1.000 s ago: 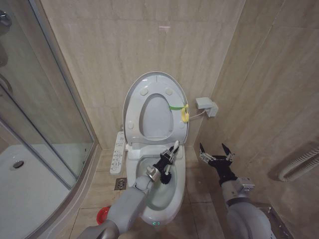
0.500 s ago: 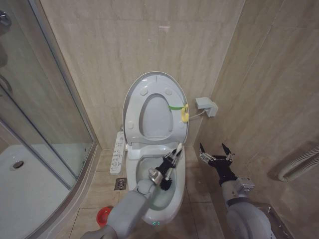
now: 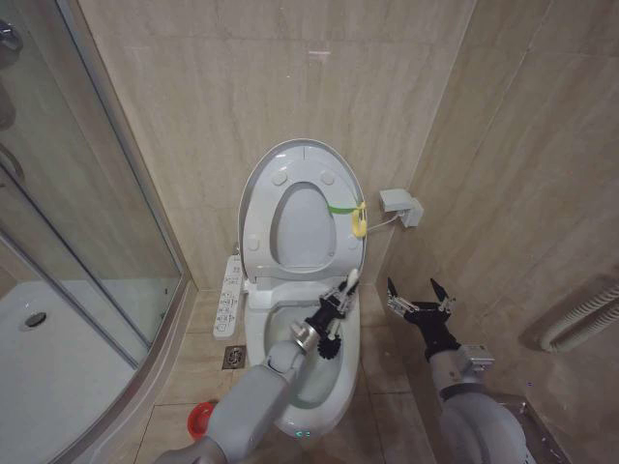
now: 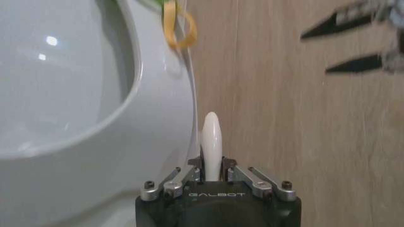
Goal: Open the toilet lid, clean the toilet bowl with a toilet brush, close the toilet lid, and flush.
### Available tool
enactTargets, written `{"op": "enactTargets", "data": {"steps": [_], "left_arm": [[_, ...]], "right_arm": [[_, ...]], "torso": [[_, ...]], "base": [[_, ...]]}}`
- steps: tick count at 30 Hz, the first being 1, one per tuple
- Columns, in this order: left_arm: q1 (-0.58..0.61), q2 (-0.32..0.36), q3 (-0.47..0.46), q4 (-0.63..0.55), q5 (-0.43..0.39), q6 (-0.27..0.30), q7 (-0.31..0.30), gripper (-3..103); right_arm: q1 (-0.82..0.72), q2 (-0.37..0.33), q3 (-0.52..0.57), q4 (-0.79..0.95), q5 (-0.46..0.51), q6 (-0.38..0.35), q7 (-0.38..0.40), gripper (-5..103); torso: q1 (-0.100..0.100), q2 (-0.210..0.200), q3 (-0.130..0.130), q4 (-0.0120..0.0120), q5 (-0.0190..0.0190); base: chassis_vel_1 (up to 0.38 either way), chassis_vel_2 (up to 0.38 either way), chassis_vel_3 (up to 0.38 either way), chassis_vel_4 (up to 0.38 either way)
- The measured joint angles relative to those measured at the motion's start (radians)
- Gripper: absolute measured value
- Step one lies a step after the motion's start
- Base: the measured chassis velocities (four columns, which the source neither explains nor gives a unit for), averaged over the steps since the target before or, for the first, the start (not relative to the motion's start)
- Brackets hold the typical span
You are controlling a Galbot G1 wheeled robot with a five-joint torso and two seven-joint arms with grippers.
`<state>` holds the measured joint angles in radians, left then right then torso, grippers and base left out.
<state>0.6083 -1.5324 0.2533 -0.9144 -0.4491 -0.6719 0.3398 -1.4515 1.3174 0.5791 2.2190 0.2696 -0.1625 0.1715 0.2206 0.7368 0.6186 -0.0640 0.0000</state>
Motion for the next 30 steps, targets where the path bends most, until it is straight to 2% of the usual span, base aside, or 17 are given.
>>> {"op": "enactTargets", "data": {"steps": [7,12,13,15,18,24,26,30], "left_arm": [[-0.047,-0.002,-0.016,0.131,-0.020,-0.020,0.020,19],[-0.043,0.005,-0.013,0.071,-0.025,-0.009,0.013,19],[-0.030,0.007,-0.001,0.014,-0.027,0.009,0.002,19],[-0.022,0.004,0.013,-0.022,-0.028,0.018,-0.005,19],[-0.023,-0.007,0.016,-0.003,-0.026,0.015,-0.003,19],[-0.069,-0.024,-0.029,0.175,-0.023,-0.034,0.042,19],[-0.075,-0.020,-0.033,0.177,-0.023,-0.036,0.045,19],[-0.073,-0.010,-0.035,0.104,-0.024,-0.032,0.039,19]], "right_arm": [[0.000,0.000,0.000,0.000,0.000,0.000,0.000,100],[0.000,0.000,0.000,0.000,0.000,0.000,0.000,100],[0.000,0.000,0.000,0.000,0.000,0.000,0.000,100],[0.000,0.000,0.000,0.000,0.000,0.000,0.000,100],[0.000,0.000,0.000,0.000,0.000,0.000,0.000,100],[0.000,0.000,0.000,0.000,0.000,0.000,0.000,100],[0.000,0.000,0.000,0.000,0.000,0.000,0.000,100],[0.000,0.000,0.000,0.000,0.000,0.000,0.000,100]], "torso": [[0.000,0.000,0.000,0.0004,0.0000],[0.000,0.000,0.000,0.0002,0.0001],[0.000,0.000,0.000,-0.0001,0.0000],[0.000,0.000,0.000,-0.0002,0.0000],[0.000,0.000,0.000,-0.0002,0.0000],[0.000,0.000,0.000,0.0004,0.0000],[0.000,0.000,0.000,0.0004,0.0001],[0.000,0.000,0.000,0.0001,0.0000]], "base": [[0.000,0.000,0.000,0.000],[0.000,0.000,0.000,0.000],[0.000,0.000,0.000,0.000],[0.000,0.000,0.000,0.000],[0.000,0.000,0.000,0.000],[0.000,0.000,0.000,0.000],[0.000,0.000,0.000,0.000],[0.000,0.000,0.000,0.000]]}}
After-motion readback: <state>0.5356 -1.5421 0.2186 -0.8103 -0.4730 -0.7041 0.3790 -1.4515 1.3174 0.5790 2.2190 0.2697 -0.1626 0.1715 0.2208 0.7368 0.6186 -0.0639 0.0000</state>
